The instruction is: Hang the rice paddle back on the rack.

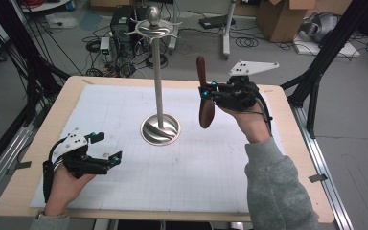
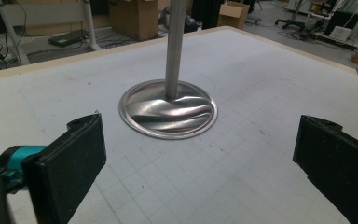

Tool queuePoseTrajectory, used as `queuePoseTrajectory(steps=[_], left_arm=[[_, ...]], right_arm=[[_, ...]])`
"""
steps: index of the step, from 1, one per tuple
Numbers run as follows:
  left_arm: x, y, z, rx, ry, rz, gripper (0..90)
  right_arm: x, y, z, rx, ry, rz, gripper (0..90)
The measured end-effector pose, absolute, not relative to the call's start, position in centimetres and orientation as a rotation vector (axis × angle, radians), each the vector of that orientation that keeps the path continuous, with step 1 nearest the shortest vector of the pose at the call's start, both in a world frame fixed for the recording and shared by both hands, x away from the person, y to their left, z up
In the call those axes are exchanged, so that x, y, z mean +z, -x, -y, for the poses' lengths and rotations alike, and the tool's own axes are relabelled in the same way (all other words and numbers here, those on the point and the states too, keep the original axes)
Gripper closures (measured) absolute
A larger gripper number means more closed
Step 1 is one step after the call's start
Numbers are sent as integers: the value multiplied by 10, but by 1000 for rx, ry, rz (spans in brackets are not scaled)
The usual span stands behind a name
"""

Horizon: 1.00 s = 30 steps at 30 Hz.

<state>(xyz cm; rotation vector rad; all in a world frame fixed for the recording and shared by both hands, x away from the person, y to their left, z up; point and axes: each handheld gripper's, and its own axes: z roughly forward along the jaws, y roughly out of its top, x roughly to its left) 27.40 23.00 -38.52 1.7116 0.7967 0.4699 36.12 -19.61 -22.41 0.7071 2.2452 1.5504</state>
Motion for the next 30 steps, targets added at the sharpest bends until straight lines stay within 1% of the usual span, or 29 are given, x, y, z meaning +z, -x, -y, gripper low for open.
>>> queuePoseTrajectory(steps=[12, 30], left_arm=[[-387, -269, -234, 467, -1711, -813, 29], [-385, -264, -236, 479, -1710, -812, 29]], right_arm=[[-210, -364, 185, 1559, -685, -2207, 776], [-206, -369, 172, 1554, -687, -2150, 776]])
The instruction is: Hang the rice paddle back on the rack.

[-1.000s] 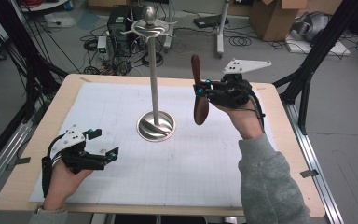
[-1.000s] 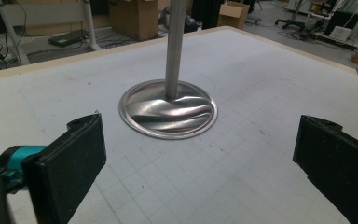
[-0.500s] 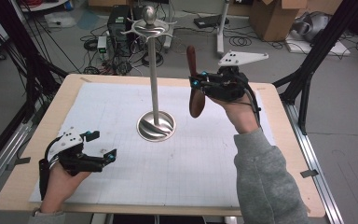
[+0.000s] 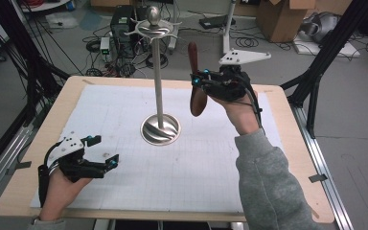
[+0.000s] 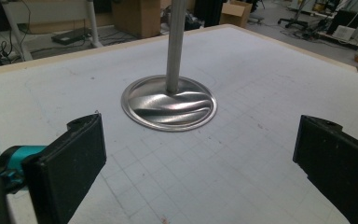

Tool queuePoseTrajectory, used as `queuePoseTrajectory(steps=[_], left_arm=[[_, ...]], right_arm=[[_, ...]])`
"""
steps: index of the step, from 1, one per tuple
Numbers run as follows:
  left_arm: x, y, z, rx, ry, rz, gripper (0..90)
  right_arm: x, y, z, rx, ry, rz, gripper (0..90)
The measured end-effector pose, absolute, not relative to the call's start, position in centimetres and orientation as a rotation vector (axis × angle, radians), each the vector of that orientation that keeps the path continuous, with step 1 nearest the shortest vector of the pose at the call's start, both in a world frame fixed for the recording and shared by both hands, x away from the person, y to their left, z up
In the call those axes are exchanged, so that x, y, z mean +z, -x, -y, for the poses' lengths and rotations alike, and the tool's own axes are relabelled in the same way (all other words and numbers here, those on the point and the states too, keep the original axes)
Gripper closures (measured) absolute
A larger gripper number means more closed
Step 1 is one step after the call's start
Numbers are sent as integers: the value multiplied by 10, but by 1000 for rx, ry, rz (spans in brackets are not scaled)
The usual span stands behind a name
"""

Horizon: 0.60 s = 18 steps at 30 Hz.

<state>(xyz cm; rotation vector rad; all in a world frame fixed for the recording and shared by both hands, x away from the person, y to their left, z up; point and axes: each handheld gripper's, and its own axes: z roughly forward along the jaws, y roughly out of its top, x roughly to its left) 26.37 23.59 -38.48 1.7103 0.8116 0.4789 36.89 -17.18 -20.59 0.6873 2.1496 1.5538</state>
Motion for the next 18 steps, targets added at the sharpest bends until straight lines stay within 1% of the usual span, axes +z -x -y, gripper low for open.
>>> queuePoseTrajectory(steps=[18], left_arm=[[-384, -261, -237, 477, -1704, -813, 29]], right_arm=[[-200, -374, 160, 1597, -692, -2101, 776]])
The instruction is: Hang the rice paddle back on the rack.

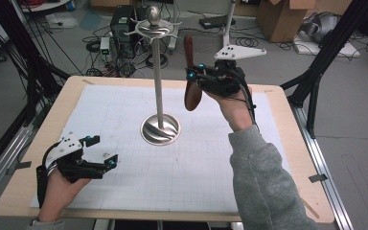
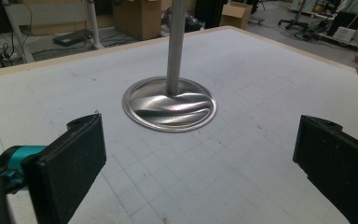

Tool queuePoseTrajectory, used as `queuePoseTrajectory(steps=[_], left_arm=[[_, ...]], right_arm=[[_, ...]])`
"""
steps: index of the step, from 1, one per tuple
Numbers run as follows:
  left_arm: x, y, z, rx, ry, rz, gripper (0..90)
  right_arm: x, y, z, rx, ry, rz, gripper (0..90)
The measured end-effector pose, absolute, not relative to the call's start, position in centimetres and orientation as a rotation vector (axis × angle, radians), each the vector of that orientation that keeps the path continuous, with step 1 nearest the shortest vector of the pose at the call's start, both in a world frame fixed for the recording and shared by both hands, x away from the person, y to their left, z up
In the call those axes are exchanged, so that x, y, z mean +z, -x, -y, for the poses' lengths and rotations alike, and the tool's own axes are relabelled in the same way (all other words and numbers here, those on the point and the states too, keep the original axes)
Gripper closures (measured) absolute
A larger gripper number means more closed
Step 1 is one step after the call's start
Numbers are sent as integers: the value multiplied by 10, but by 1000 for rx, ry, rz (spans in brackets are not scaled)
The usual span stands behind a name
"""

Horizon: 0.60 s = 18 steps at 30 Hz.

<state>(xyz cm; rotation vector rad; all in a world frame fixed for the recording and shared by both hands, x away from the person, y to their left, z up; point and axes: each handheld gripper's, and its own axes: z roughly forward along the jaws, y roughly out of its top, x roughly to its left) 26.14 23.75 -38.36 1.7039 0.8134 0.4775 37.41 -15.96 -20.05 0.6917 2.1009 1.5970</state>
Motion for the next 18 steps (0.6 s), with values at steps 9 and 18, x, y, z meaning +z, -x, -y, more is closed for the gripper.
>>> queuePoseTrajectory(steps=[9, 18], left_arm=[[-384, -261, -242, 467, -1683, -818, 29], [-383, -260, -244, 470, -1677, -823, 29]], right_arm=[[-198, -379, 156, 1593, -691, -2101, 776], [-193, -377, 150, 1572, -668, -2091, 775]])
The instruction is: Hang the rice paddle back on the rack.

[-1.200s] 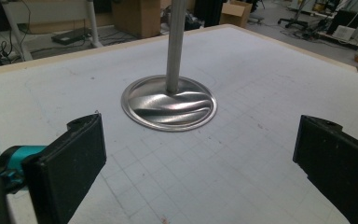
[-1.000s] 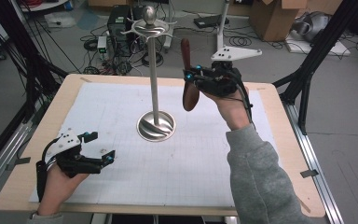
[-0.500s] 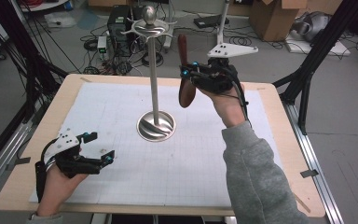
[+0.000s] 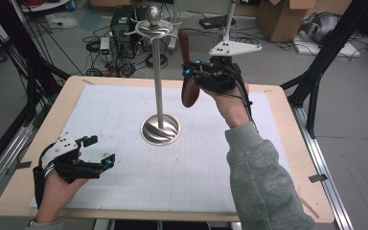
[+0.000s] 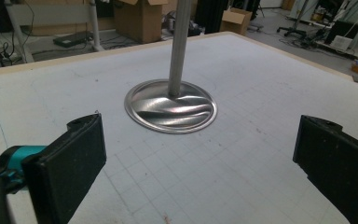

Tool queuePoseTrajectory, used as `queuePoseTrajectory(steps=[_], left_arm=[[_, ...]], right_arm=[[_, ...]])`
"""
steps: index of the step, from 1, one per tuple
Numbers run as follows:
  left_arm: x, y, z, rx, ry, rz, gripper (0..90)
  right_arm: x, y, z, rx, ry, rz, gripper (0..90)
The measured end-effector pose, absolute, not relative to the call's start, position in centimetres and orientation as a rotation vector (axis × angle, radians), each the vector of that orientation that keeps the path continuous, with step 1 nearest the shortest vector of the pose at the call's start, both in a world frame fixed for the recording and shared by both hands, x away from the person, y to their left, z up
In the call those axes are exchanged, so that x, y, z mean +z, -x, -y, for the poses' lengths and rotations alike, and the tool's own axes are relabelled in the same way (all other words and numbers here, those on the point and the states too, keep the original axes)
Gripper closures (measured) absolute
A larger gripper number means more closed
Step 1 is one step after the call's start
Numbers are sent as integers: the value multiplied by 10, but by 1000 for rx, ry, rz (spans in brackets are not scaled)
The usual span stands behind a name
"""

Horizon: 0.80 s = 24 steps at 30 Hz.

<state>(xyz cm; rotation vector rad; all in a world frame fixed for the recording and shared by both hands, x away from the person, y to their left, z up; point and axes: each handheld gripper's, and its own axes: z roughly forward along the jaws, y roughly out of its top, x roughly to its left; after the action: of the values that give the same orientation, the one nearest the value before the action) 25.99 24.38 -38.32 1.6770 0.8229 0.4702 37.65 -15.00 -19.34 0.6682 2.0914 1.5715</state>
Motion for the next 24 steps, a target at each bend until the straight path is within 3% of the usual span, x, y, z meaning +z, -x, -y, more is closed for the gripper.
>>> queuePoseTrajectory(steps=[24], left_arm=[[-383, -258, -247, 467, -1666, -827, 29]], right_arm=[[-196, -384, 145, 1604, -671, -2098, 775]])
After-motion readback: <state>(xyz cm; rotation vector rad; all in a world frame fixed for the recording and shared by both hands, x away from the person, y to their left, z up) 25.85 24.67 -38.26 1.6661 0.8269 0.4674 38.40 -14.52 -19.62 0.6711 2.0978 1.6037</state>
